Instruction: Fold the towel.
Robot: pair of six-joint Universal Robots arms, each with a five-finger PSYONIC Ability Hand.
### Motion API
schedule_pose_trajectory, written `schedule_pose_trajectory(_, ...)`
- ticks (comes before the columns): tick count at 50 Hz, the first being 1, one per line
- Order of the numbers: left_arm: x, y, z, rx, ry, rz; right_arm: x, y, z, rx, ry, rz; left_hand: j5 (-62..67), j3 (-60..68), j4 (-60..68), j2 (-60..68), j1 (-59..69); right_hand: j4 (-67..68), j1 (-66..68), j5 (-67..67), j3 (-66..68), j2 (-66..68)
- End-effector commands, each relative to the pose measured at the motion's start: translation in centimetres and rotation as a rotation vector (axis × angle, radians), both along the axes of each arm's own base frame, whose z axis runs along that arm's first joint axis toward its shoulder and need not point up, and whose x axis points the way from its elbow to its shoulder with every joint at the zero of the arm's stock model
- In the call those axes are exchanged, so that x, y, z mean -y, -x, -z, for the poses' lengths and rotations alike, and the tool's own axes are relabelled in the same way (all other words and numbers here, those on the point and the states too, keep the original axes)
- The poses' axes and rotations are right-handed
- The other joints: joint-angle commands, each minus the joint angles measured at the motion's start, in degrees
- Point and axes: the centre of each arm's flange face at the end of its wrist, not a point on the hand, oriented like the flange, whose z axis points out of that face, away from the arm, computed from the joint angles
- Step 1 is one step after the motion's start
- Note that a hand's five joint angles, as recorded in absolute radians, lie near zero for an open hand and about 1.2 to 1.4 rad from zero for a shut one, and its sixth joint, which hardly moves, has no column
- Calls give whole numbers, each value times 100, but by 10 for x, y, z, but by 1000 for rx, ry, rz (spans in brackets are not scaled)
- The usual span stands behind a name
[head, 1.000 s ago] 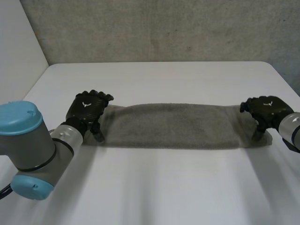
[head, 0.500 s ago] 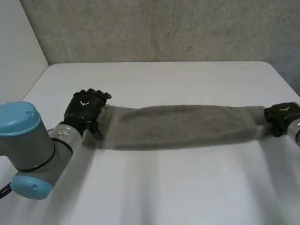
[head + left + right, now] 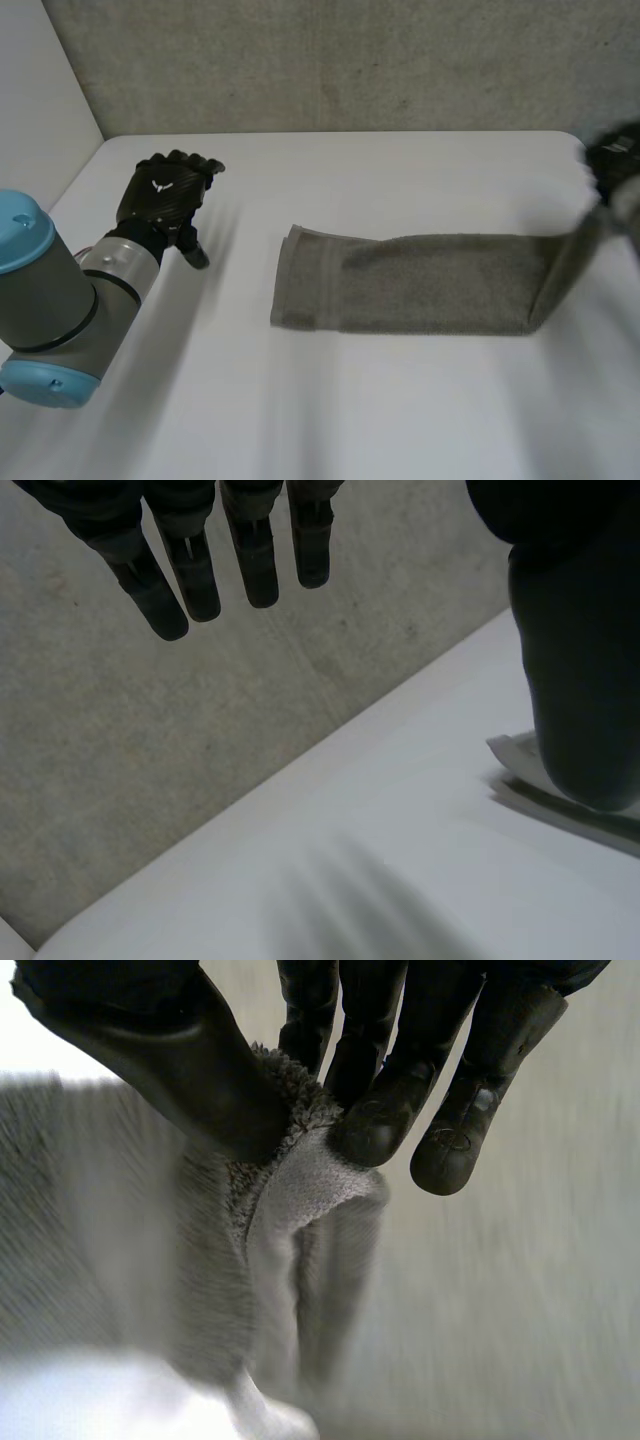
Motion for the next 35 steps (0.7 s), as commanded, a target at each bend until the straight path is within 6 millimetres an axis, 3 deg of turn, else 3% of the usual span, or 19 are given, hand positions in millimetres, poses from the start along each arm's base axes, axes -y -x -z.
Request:
schedule_pose_trajectory(1, 4, -1, -9, -50, 9, -30, -91, -155, -6, 120, 68, -496, -1269, -398, -520, -441, -517, 330, 470, 358, 284, 450)
schedule_pose_trajectory(3, 5, -2, -8, -73, -4, -39, -130, -194, 22, 113, -2, -679, -1269, -398, -520, -441, -517, 330, 470, 358, 284, 450)
schedule_pose_trajectory(4, 5, -2, -8, -73, -4, -39, -131, -194, 22, 113, -2, -680, -1269, -398, -520, -441, -517, 330, 470, 358, 284, 450)
schedule_pose_trajectory(6, 4, -1, -7, -76, -8, -38, -155, -213, 46, 101, -71, -800, -1269, -398, -520, -441, -517, 330, 470, 358, 284, 450)
schedule_pose_trajectory(11, 4, 0, -3, -72, -20, -35, -164, -220, 65, 105, -120, -851, -1269, -398, -520, -441, -517, 330, 470, 358, 284, 450)
schedule_pose_trajectory(25, 7, 4, 2, -66, -21, -26, -163, -226, 70, 207, -183, -885, -1269, -398, -520, -441, -517, 330, 470, 358, 284, 450)
schedule_pose_trajectory(26, 7, 5, 1, -68, -20, -26, -164, -226, 71, 207, -194, -892, -1269, -398, -520, -441, -517, -1329, -1189, -1301, -1375, -1210)
schedule_pose_trajectory(27, 7, 5, 1, -69, -18, -24, -164, -225, 73, 210, -206, -892, -1269, -398, -520, -441, -517, -4660, -4520, -4632, -4706, -4540)
schedule_pose_trajectory(28, 7, 5, 1, -69, -18, -24, -164, -225, 73, 210, -206, -892, -1269, -398, -520, -441, -517, -4693, -4553, -4665, -4739, -4573)
schedule_pose_trajectory(29, 7, 6, 0, -70, -16, -24, -163, -223, 73, 218, -212, -890, -1252, -382, -504, -424, -500, -6475, -6335, -6447, -6521, -6356)
schedule_pose_trajectory(33, 5, 8, 0, -71, -17, -17, -163, -218, 69, 253, -227, -872, -1252, -381, -504, -424, -500, -6670, -6530, -6642, -6716, -6550)
schedule_pose_trajectory(35, 3, 11, 1, -71, -19, -8, -156, -205, 46, 329, -218, -822, -1269, -398, -520, -441, -517, -6670, -6530, -6642, -6716, -6550)
